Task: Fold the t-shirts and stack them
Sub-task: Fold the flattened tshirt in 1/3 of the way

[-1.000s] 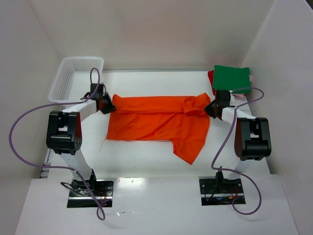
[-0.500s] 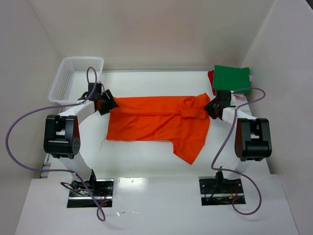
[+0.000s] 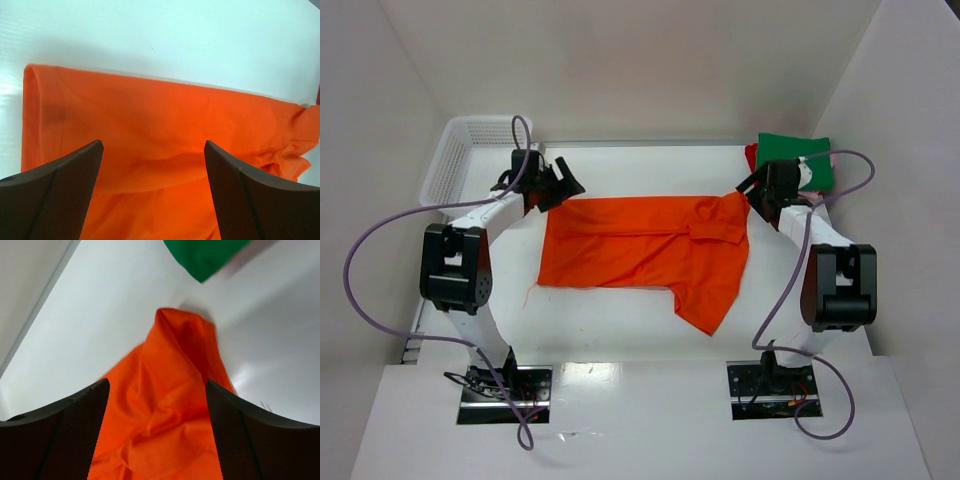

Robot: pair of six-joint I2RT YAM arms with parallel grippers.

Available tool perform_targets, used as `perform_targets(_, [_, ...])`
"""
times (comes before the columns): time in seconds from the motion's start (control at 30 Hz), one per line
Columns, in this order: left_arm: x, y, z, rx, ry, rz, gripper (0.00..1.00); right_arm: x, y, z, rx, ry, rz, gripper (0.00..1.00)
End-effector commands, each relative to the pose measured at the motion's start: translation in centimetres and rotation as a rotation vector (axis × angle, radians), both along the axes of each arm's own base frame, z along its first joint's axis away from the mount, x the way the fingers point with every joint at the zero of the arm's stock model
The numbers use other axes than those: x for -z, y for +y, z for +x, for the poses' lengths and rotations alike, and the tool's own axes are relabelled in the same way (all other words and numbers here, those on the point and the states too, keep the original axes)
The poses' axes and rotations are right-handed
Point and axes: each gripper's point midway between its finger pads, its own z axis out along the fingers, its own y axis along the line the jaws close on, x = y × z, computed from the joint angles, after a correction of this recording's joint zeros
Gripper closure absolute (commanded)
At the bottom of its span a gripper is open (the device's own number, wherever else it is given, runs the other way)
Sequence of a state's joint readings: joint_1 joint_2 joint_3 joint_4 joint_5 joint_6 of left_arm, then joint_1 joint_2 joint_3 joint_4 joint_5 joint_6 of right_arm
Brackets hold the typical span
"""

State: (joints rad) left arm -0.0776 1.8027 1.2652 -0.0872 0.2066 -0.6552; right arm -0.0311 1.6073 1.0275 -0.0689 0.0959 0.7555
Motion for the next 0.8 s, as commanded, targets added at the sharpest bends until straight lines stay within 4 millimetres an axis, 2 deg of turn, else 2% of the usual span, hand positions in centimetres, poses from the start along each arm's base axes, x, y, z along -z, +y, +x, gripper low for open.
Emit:
perform_targets(0.0, [0.2,0.3,2.6,-0.019,-0.038,0.021,0.1,-0.2,-1.0,2.4,0.003,-0.016,-0.051,0.17])
perform_targets(0.03, [0.3,0.5,3.0,-0.026,-0.038,0.027,0.1,0.7,-1.1,2.7,-0.003,0.005,-0.058,0.17])
perform_targets(0.1, [1.6,1.0,3.5,-0.049,-0.014,0.048,0.13,1.0,-1.1,3.3,-0.003,0.008,-0.058,0.17])
perform_targets(0.17, [1.3,1.1,4.5,-0.061,-0.028,0.057,0.14,1.8,-1.1,3.9,-0.009,0.023,-0.065,0.17])
perform_targets(0.2, [2.2,1.1,4.6,-0.061,-0.007,0.059,0.14,2.0,-1.0,4.1,-0.025,0.028,-0.065,0.19])
perform_targets(0.27, [2.0,1.3,5.0,-0.07,-0.008,0.067,0.15,2.6,-0.8,4.8,-0.033,0.035,-0.059,0.22])
perform_targets(0.3, [2.8,1.7,5.1,-0.093,0.006,0.076,0.15,3.1,-0.9,4.8,-0.039,0.047,-0.066,0.28])
perform_targets(0.37, [3.4,2.4,5.2,-0.114,0.016,0.087,0.15,2.6,-0.9,5.4,-0.039,0.034,-0.067,0.32])
perform_targets(0.4, [3.4,2.6,5.2,-0.122,0.016,0.094,0.17,3.4,-0.9,5.4,-0.039,0.049,-0.066,0.37])
perform_targets(0.47, [3.6,3.7,5.6,-0.143,0.019,0.094,0.18,3.0,-0.9,6.0,-0.044,0.038,-0.074,0.38])
perform_targets(0.5, [4.1,3.7,5.6,-0.143,0.028,0.095,0.18,3.7,-0.9,6.0,-0.045,0.051,-0.073,0.4])
perform_targets(0.53, [4.2,3.7,5.8,-0.149,0.031,0.089,0.2,3.5,-1.0,6.6,-0.045,0.044,-0.073,0.43])
perform_targets(0.57, [4.3,4.3,6.1,-0.161,0.03,0.088,0.21,3.7,-1.0,6.7,-0.045,0.053,-0.073,0.43])
perform_targets(0.6, [5.1,4.3,6.0,-0.161,0.045,0.09,0.21,3.8,-1.0,6.9,-0.045,0.053,-0.073,0.46])
perform_targets(0.63, [4.5,4.3,6.4,-0.161,0.032,0.088,0.23,4.4,-0.8,7.1,-0.058,0.067,-0.073,0.48])
perform_targets(0.67, [5.2,4.3,6.4,-0.161,0.045,0.09,0.24,4.8,-0.8,7.0,-0.059,0.076,-0.073,0.49])
perform_targets(0.7, [5.5,4.3,6.6,-0.16,0.049,0.09,0.25,4.5,-0.7,7.3,-0.066,0.067,-0.068,0.49])
perform_targets(0.77, [5.7,4.3,6.8,-0.16,0.05,0.09,0.27,5.5,-0.7,7.4,-0.066,0.085,-0.066,0.52])
